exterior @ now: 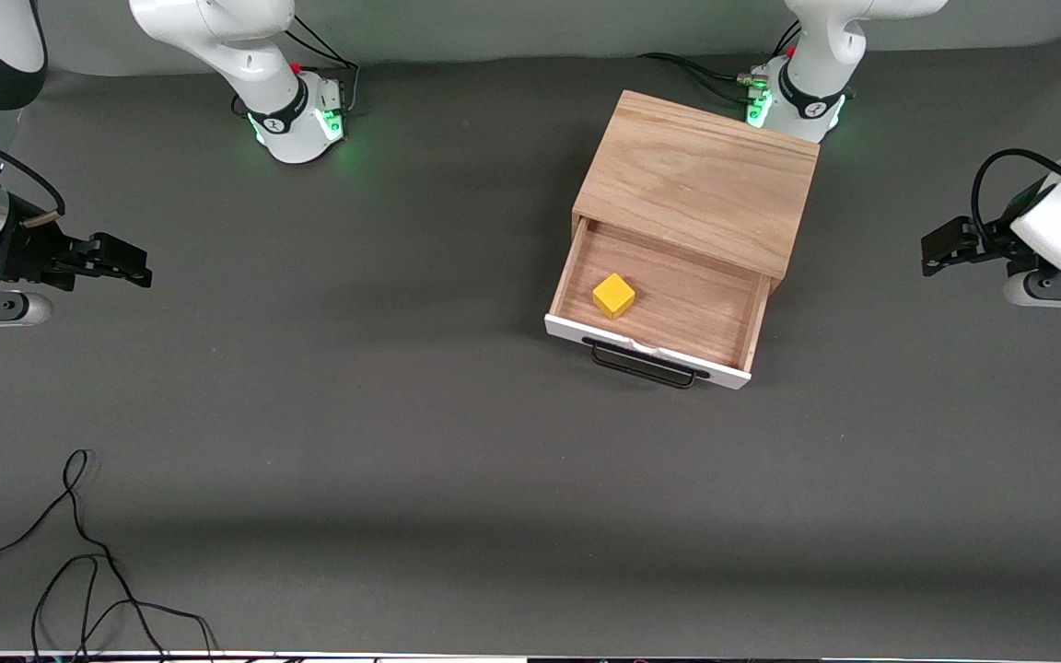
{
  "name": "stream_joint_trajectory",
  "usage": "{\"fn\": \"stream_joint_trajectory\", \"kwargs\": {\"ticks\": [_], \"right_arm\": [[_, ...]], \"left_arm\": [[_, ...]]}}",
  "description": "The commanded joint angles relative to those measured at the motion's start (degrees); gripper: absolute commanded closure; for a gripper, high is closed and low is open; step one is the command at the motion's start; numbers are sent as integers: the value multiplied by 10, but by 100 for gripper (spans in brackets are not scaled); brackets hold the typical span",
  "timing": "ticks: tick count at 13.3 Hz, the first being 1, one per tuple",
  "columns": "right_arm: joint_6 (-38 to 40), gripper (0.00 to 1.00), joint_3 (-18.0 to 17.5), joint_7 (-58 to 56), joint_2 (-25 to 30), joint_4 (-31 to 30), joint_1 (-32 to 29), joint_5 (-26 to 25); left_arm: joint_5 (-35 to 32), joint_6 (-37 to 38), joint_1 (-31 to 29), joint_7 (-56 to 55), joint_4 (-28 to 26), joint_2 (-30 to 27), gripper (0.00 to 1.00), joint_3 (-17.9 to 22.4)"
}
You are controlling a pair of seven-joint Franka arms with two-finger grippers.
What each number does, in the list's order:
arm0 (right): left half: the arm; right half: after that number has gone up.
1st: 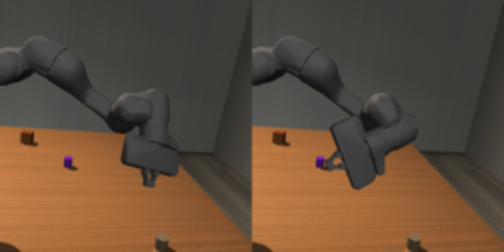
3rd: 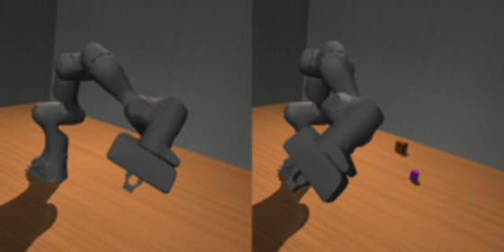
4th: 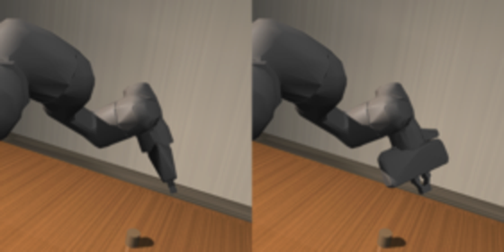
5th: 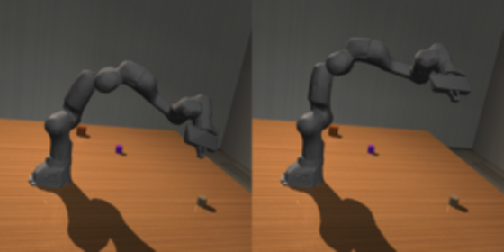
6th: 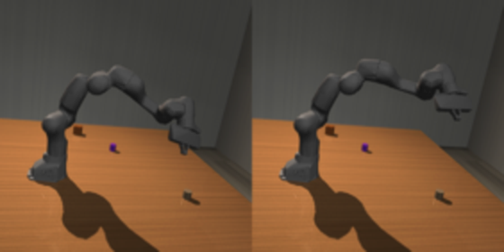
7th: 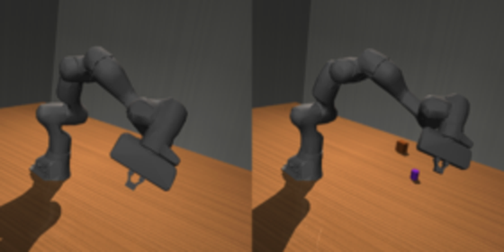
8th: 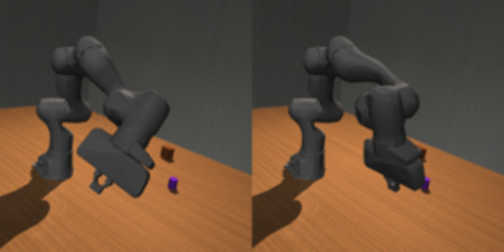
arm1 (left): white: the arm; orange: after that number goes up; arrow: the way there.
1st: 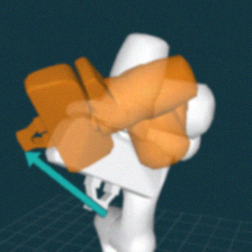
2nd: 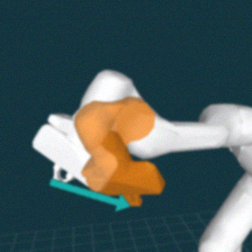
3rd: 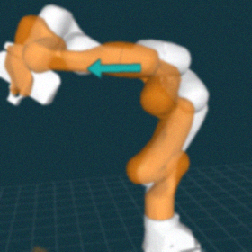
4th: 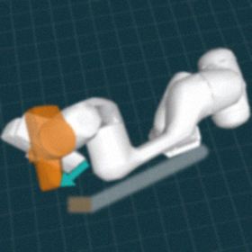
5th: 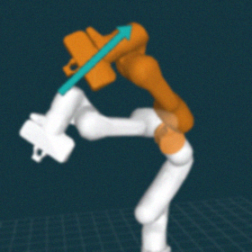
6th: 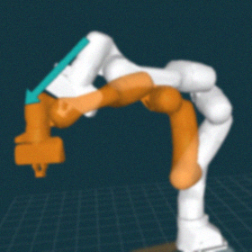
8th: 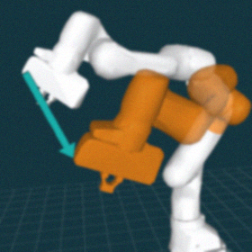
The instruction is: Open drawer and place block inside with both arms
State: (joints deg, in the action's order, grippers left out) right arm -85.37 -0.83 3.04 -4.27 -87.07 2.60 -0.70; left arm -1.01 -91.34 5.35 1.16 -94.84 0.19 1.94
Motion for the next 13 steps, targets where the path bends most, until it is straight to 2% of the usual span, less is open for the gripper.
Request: {"fn": "stream_joint_trajectory", "kwargs": {"ticks": [1, 13], "right_arm": [[-6, 0, 9, -8, 6, -8, 7, -4], [-12, 0, 10, -9, 1, -8, 6, -3]], "left_arm": [[3, 13, 5, 10, -1, -6, 0, 4], [3, 12, 5, 10, -1, -5, 0, 4]]}}
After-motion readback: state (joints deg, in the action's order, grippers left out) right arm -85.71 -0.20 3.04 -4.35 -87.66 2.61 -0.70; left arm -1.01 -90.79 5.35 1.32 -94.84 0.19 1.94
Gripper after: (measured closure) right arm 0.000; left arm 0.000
